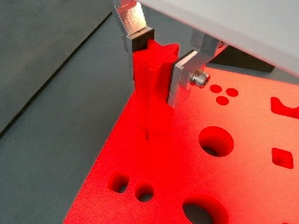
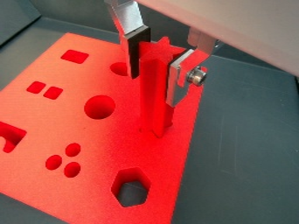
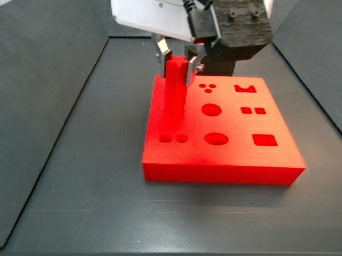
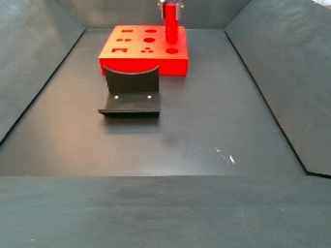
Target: Insert the star object.
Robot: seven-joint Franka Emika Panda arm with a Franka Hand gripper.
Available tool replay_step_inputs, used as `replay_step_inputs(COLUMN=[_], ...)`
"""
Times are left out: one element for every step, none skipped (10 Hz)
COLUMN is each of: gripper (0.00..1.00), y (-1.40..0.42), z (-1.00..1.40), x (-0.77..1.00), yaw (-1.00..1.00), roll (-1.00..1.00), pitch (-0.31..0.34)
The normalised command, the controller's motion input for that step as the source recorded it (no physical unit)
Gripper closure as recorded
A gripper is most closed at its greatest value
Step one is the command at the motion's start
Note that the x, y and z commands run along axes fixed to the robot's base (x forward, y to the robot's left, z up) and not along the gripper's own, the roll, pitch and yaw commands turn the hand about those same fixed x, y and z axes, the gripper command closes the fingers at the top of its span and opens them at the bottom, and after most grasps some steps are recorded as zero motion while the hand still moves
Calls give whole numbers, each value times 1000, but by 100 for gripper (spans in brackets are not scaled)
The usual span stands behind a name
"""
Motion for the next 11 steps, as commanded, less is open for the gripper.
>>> replay_step_inputs(gripper=[100, 100, 100, 100, 100, 100, 100, 100, 100, 100, 100], y=[-163, -174, -177, -114, -111, -89, -14, 0, 0, -43, 0], z=[-637, -703, -709, -860, -940, -1000, -1000, -1000, -1000, -1000, 0], x=[0, 0, 111, 411, 460, 351, 326, 377, 386, 240, 0], yaw=[17, 54, 26, 0, -74, -91, -154, -174, -246, -223, 0], roll=[307, 243, 244, 209, 146, 0, 0, 0, 4, -23, -7], pitch=[-80, -146, -124, 0, 60, 16, 54, 23, 0, 0, 0])
